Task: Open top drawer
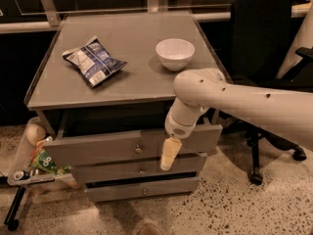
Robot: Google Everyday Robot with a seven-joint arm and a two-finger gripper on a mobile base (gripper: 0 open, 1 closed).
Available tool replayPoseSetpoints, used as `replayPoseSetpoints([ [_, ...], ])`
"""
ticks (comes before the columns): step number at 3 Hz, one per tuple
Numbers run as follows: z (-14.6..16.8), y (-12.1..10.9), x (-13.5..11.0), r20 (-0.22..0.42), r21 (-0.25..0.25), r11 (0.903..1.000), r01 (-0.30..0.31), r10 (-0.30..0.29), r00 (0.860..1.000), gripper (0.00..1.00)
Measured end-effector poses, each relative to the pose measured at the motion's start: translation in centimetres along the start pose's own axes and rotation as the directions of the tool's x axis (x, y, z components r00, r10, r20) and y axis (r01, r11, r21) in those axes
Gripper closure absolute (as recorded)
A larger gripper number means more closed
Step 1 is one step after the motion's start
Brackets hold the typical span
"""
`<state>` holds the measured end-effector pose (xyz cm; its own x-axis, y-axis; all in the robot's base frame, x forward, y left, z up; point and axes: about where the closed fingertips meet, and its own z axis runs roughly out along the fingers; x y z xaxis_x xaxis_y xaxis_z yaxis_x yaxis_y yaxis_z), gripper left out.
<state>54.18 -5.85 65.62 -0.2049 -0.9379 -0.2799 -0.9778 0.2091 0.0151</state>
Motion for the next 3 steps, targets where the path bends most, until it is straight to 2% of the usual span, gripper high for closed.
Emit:
replayPoseSetpoints([
  [1,2.0,1.7,0.5,-0.022,-0.047,0.9989,0.006,-0.007,1.0,0.0],
  [2,2.2,2.8,0.9,-0.033,-0.075,0.9971,0.006,-0.009,0.999,0.0],
  [3,2.0,2.8,0.8,-0.033,-0.075,0.9971,0.006,-0.009,0.999,0.0],
])
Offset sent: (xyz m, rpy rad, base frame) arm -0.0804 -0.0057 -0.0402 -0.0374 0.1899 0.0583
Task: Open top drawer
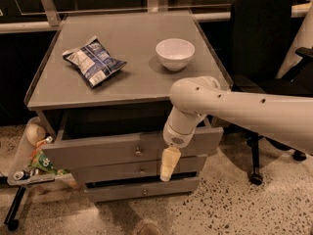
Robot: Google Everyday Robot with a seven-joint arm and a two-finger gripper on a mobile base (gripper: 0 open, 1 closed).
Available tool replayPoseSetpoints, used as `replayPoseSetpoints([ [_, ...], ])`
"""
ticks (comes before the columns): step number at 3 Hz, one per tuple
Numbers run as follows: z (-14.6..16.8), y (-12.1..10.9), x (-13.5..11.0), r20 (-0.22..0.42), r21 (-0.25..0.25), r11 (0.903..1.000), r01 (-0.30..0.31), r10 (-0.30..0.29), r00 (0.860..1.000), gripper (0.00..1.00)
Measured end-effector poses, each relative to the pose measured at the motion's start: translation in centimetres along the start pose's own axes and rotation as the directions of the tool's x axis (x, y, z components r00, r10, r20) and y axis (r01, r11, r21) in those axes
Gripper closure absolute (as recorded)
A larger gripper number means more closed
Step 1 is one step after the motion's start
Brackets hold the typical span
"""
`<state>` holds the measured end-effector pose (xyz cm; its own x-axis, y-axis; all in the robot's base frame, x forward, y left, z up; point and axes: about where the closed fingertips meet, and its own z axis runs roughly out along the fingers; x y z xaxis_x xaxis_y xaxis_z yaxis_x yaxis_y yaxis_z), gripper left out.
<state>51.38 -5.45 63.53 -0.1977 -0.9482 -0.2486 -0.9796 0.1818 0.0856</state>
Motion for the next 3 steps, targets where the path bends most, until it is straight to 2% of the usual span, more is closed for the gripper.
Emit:
replayPoseSetpoints([
  [1,-0.1,1.1,0.0,-0.001,-0.025,0.9997,-0.001,0.001,1.0,0.0],
  [2,-0.3,1.1,0.0,-0.001,-0.025,0.9997,-0.001,0.001,1.0,0.0],
  [3,-0.5,2.9,0.4,-0.002,-0.066,0.9978,-0.002,0.002,1.0,0.0],
])
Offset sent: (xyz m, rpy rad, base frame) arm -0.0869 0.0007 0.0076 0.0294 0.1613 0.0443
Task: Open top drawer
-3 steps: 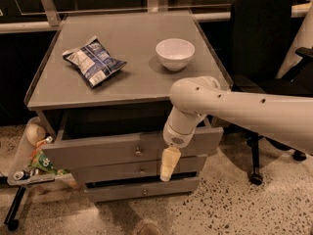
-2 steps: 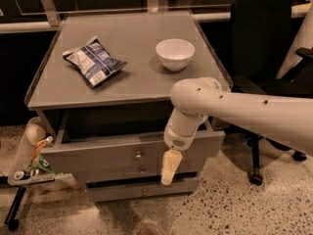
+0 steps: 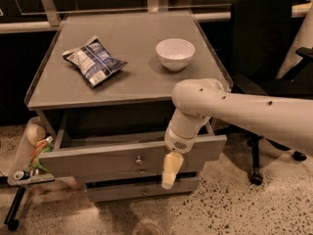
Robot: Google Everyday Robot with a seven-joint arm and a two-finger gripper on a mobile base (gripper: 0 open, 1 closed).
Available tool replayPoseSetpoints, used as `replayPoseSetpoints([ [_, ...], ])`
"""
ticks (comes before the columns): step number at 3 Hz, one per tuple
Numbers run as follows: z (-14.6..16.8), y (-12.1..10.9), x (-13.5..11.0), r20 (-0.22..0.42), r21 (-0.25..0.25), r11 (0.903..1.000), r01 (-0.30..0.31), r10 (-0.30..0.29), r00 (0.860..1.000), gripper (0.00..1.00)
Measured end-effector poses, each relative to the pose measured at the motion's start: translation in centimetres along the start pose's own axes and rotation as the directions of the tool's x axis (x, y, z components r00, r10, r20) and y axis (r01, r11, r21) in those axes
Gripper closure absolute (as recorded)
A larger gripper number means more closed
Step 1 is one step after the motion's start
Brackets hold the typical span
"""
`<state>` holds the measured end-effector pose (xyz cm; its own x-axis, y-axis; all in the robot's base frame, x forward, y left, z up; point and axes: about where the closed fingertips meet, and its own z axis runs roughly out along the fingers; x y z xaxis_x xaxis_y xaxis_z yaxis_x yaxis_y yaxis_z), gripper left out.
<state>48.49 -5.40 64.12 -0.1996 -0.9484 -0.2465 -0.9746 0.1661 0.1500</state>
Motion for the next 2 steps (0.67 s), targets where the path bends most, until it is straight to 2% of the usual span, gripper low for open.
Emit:
replayPoseSetpoints([
  [1,0.0,0.0,0.0,0.0,0.0,1.0,0.0,0.0,1.0,0.0],
  [2,0.63,-0.64,0.02,-0.001,-0.025,0.9997,-0.008,0.008,1.0,0.0],
])
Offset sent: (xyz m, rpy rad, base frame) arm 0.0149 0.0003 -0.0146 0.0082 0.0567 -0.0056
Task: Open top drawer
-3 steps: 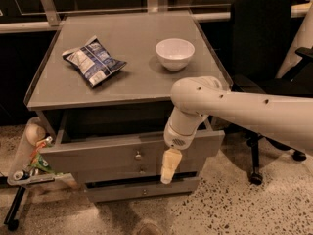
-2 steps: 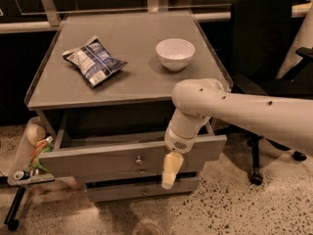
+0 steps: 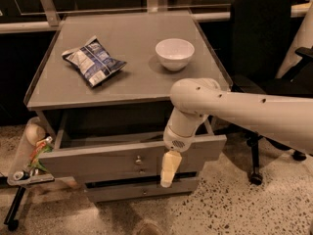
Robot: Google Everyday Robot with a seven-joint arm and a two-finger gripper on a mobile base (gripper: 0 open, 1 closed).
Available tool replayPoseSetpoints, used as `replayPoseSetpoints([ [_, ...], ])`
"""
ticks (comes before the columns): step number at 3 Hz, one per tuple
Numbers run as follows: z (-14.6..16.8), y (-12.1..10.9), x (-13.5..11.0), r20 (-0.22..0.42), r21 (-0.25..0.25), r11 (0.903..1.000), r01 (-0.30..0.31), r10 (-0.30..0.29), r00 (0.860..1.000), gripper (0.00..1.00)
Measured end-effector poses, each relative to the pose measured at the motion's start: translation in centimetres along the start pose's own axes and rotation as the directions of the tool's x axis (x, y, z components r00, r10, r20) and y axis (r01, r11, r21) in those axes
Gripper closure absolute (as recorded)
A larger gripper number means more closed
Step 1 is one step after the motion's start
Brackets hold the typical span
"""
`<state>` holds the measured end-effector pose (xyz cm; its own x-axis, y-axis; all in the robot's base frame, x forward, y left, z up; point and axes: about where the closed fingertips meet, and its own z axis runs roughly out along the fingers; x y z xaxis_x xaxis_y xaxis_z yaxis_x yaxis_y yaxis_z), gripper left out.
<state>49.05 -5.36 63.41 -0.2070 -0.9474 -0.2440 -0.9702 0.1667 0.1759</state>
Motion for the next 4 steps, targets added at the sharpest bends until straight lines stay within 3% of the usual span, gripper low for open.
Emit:
replayPoseSetpoints([
  [1,0.33,0.71,0.5,-0.005,-0.023,0.9993,-0.03,0.03,1.0,0.0],
  [4,-0.03,1.17,0.58,-0.008,-0.025,0.9988,-0.041,0.041,0.999,0.0],
])
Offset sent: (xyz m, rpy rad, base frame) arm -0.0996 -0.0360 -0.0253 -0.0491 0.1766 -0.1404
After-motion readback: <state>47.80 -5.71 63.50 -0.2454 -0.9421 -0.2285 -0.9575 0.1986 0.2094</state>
